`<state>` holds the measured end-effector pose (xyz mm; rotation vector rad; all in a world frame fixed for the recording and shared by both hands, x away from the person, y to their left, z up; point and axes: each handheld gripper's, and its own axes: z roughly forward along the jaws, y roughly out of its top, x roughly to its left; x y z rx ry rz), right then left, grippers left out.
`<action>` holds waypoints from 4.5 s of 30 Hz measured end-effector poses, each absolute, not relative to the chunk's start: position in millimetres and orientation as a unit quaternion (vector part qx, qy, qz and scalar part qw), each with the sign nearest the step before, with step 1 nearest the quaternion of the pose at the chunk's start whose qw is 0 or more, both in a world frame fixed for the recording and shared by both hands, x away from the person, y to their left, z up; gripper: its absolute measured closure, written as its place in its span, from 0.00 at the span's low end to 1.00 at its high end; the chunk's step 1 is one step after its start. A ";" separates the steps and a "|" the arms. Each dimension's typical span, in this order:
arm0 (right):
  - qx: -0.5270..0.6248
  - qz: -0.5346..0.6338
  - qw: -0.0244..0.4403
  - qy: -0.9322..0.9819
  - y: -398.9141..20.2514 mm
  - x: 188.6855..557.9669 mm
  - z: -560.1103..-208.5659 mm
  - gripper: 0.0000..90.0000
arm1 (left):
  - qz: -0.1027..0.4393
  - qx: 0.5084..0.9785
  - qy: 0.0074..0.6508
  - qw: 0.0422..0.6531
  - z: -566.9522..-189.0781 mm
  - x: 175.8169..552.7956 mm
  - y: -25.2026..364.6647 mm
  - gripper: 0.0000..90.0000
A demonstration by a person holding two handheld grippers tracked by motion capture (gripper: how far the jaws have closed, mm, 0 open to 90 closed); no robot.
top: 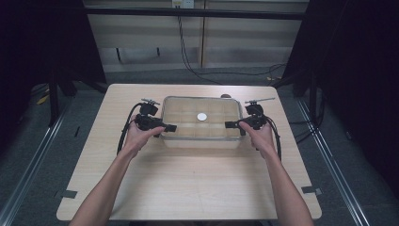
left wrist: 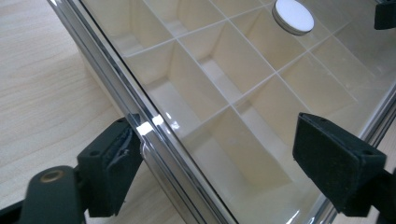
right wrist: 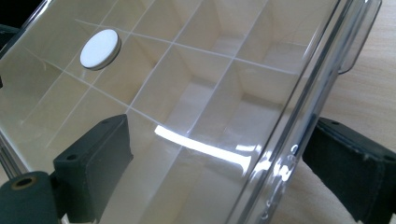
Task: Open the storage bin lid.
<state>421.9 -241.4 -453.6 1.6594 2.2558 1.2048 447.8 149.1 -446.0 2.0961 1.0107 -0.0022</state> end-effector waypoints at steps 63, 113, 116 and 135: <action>0.550 0.482 0.107 0.673 -268.1 373.2 -438.6 0.64 | 0.053 0.794 0.367 0.481 -437.9 415.2 169.5 0.64; 0.512 0.541 0.114 0.657 -275.9 348.2 -419.9 0.79 | 0.066 0.781 0.355 0.509 -424.9 390.6 182.6 0.82; 0.511 0.541 0.115 0.658 -275.0 346.7 -419.0 0.79 | 0.065 0.781 0.353 0.511 -423.9 390.0 183.8 0.82; 0.506 0.546 0.121 0.657 -275.0 341.4 -410.7 0.79 | 0.072 0.779 0.343 0.520 -412.3 382.8 184.8 0.82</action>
